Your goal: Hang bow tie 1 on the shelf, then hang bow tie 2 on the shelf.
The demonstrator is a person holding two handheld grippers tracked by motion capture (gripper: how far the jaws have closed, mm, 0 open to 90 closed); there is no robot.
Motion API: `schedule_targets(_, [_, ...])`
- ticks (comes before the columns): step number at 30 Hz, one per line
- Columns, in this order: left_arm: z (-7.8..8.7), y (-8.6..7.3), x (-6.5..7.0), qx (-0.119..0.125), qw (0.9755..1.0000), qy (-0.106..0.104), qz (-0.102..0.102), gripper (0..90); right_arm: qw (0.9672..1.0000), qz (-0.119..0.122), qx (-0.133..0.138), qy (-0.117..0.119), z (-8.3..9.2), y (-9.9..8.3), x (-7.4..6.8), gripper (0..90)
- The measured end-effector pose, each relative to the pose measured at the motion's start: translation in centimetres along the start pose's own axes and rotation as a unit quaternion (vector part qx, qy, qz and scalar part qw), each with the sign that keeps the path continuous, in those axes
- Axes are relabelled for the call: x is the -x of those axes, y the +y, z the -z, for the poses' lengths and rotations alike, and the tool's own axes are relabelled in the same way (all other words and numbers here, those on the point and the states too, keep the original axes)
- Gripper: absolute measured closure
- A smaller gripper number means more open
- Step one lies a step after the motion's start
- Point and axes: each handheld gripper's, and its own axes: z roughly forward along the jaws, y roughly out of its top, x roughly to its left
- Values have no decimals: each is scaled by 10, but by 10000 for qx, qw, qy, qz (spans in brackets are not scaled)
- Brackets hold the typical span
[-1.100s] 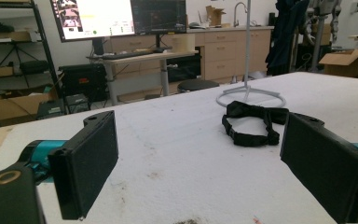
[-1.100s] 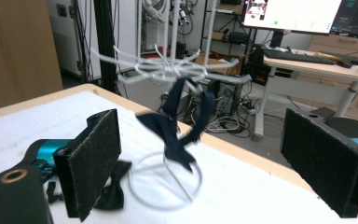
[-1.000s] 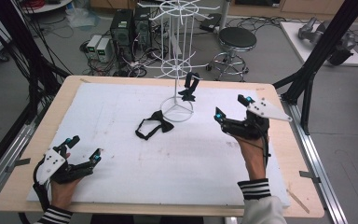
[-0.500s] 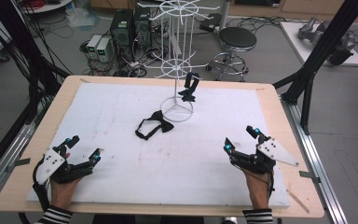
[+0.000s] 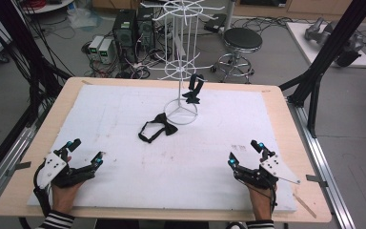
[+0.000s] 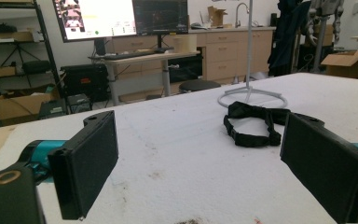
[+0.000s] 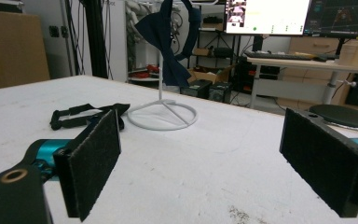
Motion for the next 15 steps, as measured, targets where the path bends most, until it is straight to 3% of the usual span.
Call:
schedule_targets(4, [0, 0, 0, 12, 10000, 8, -5, 115, 10000, -20, -6, 21, 0, -2, -1, 118])
schedule_targets(12, [1, 1, 0, -114, 9994, 278, 140, 113, 10000, -27, 85, -27, 4, -5, 0, 118])
schedule_targets(15, [0, 2, 0, -142, 9994, 312, 108, 113, 10000, -32, 49, -64, 5, -7, 1, 118])
